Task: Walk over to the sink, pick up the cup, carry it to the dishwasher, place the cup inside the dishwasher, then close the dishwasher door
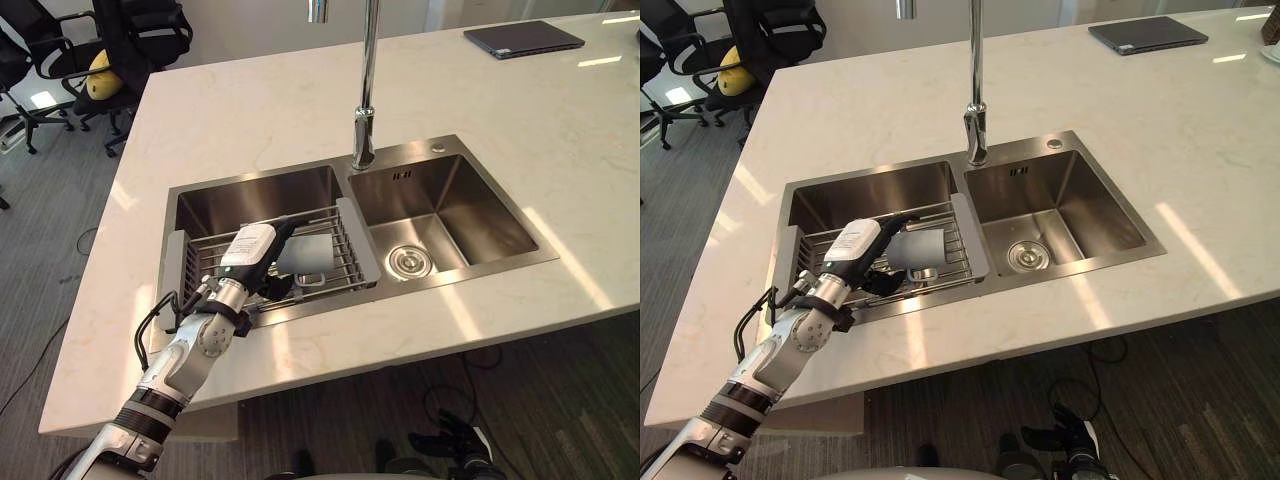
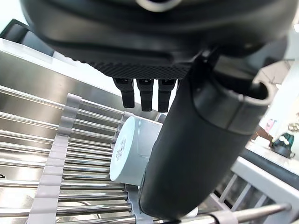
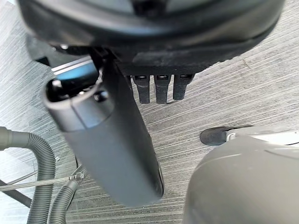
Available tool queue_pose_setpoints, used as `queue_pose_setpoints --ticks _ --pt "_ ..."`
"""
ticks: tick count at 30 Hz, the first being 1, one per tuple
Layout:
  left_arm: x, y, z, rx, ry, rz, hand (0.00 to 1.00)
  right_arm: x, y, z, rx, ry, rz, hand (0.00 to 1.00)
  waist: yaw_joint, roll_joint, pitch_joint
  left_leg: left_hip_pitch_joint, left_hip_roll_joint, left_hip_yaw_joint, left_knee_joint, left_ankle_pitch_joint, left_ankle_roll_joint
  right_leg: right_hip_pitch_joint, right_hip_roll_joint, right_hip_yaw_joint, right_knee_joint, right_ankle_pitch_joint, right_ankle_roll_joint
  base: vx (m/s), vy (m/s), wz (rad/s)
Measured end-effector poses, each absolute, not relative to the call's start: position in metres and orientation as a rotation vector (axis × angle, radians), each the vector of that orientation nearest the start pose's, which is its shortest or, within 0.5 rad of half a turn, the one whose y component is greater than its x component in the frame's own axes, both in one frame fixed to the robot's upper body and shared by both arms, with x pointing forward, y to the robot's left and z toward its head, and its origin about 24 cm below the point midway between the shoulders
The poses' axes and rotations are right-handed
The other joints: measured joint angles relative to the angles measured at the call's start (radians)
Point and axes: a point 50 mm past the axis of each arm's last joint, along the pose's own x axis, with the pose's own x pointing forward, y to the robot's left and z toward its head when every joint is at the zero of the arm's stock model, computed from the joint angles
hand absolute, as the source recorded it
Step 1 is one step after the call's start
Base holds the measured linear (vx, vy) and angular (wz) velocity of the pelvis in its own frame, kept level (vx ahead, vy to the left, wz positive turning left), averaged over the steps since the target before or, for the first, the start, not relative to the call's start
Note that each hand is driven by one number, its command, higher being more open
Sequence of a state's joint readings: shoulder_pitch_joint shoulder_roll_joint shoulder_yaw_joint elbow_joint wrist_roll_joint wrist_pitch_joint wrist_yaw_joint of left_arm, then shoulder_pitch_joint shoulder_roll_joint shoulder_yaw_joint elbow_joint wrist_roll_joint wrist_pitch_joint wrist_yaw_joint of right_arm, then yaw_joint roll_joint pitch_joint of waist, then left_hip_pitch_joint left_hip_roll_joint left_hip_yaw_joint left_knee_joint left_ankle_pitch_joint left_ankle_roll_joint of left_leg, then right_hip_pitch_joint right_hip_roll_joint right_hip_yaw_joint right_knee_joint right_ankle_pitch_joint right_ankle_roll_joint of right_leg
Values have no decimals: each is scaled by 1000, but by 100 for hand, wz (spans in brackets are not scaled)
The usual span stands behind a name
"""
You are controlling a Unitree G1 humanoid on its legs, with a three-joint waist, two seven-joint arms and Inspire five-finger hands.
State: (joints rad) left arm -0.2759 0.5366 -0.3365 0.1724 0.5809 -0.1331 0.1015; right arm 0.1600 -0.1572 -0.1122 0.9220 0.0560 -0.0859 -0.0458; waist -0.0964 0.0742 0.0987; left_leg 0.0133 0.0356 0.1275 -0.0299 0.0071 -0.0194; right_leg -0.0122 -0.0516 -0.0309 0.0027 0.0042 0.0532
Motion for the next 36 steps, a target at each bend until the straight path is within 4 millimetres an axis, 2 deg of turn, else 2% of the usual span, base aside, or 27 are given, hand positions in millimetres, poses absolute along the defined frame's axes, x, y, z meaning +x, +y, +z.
queue_pose_setpoints --ticks 9,12,13,18,23,31,36 --pt "312 167 72 1231 -220 -293 90 94 -231 -147 -70 980 -275 90 -16 -1 12 0 0 3 -3 0 0 -2 0 2 -2 0 0 0 0 0" --pt "319 168 79 1252 -226 -291 90 95 -231 -147 -69 980 -274 90 -22 -1 23 0 1 8 -6 -1 -1 -5 0 6 -2 0 0 0 -6 -5" --pt "322 169 84 1263 -232 -284 30 97 -230 -146 -67 974 -272 90 -26 -3 32 0 1 10 -6 -1 -2 -6 0 8 -1 0 0 -4 -5 -5" --pt "332 173 93 1295 -232 -271 30 99 -230 -146 -65 972 -269 90 -28 -2 44 -1 2 20 -11 -3 -5 -16 2 19 -1 0 1 -4 -2 -6" --pt "342 175 104 1321 -232 -257 30 110 -229 -143 -63 947 -260 90 -39 -2 64 -2 2 21 -11 -4 -6 -19 2 22 -1 0 1 1 -3 -1" --pt "341 174 104 1279 -231 -267 30 110 -229 -143 -61 946 -262 90 -47 -1 65 -2 4 18 -10 -6 -9 -14 3 23 1 0 1 3 -5 -1" --pt "325 167 101 1140 -253 -266 30 107 -229 -144 -60 956 -265 90 -41 -1 65 4 2 8 -5 -6 -8 -1 0 14 1 0 1 -5 -1 6"
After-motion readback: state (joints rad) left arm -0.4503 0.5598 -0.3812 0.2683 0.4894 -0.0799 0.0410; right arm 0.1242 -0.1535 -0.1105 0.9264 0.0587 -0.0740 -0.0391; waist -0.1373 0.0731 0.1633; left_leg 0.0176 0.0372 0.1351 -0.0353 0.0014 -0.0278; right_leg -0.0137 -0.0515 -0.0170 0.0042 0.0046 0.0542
